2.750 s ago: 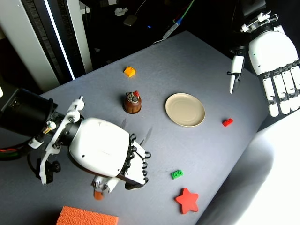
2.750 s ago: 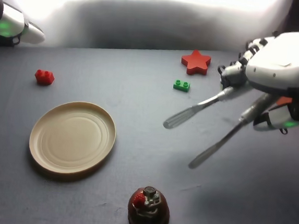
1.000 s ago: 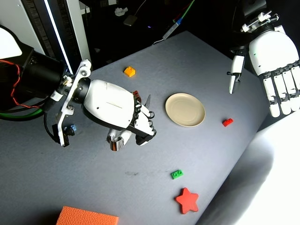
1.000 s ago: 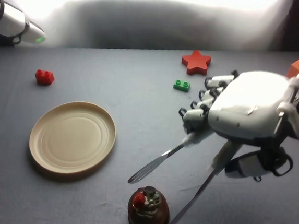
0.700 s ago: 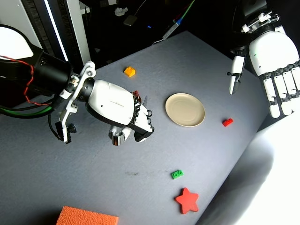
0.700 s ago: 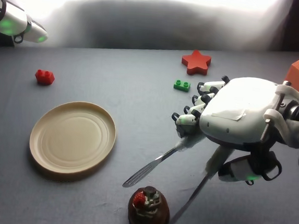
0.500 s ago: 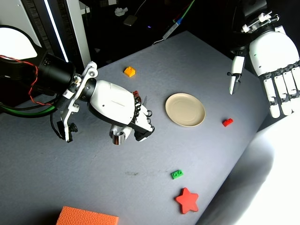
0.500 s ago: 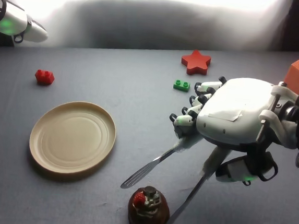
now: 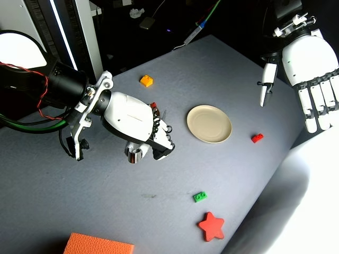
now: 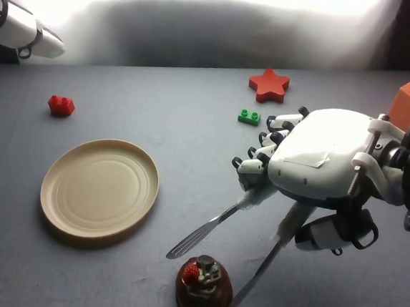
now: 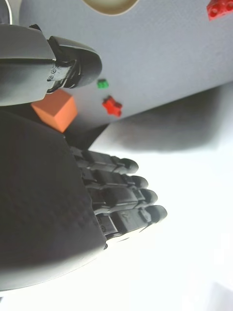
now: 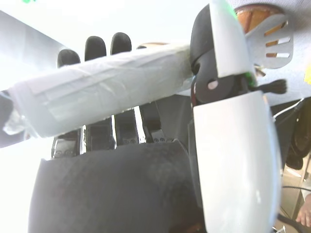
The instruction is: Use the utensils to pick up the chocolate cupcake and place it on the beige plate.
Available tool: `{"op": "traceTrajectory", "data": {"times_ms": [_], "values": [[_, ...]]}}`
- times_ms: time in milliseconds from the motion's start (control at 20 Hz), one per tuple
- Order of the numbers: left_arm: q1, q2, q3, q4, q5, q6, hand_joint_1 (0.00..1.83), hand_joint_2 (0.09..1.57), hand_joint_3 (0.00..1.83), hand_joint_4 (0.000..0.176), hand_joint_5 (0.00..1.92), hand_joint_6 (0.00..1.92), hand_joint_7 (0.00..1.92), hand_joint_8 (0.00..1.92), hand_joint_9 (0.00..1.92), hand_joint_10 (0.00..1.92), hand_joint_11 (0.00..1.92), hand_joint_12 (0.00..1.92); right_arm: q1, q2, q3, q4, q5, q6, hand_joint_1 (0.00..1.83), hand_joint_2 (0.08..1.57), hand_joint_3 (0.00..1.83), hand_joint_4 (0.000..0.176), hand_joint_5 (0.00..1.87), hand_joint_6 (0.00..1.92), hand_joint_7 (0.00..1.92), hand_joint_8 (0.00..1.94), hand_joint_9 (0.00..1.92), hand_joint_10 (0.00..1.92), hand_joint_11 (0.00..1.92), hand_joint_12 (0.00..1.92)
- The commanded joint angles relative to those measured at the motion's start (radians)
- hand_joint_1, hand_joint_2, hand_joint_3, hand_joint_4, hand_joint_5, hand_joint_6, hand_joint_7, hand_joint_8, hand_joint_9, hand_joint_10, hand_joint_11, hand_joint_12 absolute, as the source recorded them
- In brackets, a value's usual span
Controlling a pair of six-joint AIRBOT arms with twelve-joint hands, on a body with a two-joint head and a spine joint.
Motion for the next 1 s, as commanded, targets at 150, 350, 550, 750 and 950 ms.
{"op": "traceTrajectory", "data": {"times_ms": [150, 350, 550, 750, 950], "values": [[-0.019, 0.009, 0.003, -0.004, -0.091, 0.003, 0.32, 1.13, 0.00, 0.000, 0.10, 0.00, 0.07, 0.00, 0.07, 0.00, 0.00, 0.16, 0.011, 0.000, -0.001, -0.019, 0.024, -0.005, 1.03, 1.08, 0.00, 0.000, 0.27, 0.88, 0.32, 0.95, 0.26, 1.20, 0.09, 1.60], [-0.019, 0.009, 0.003, -0.004, -0.091, 0.003, 0.31, 1.13, 0.00, 0.000, 0.06, 0.00, 0.03, 0.00, 0.04, 0.00, 0.00, 0.10, 0.010, 0.000, -0.001, -0.019, 0.024, -0.008, 1.02, 1.09, 0.00, 0.000, 0.33, 0.86, 0.38, 0.93, 0.32, 1.17, 0.15, 1.58], [-0.019, 0.009, 0.003, -0.004, -0.090, 0.003, 0.34, 1.12, 0.00, 0.000, 0.09, 0.00, 0.06, 0.00, 0.07, 0.00, 0.00, 0.16, 0.010, 0.000, -0.001, -0.019, 0.024, -0.012, 1.00, 1.12, 0.00, 0.000, 0.35, 0.94, 0.38, 1.08, 0.32, 1.25, 0.16, 1.69], [-0.019, 0.010, 0.001, -0.004, -0.090, 0.003, 0.27, 1.14, 0.00, 0.000, 0.06, 0.00, 0.04, 0.00, 0.05, 0.00, 0.00, 0.11, 0.008, 0.001, -0.001, -0.019, 0.025, -0.015, 1.02, 1.22, 0.01, 0.000, 0.66, 1.30, 0.45, 1.15, 0.33, 1.36, 0.19, 1.77], [-0.019, 0.008, 0.005, -0.004, -0.090, 0.003, 0.29, 1.14, 0.00, 0.000, 0.07, 0.01, 0.04, 0.00, 0.05, 0.00, 0.00, 0.09, 0.005, 0.001, -0.002, -0.019, 0.026, -0.016, 1.10, 1.29, 0.00, 0.000, 0.69, 1.36, 0.64, 1.57, 0.37, 1.36, 0.21, 1.82]]}}
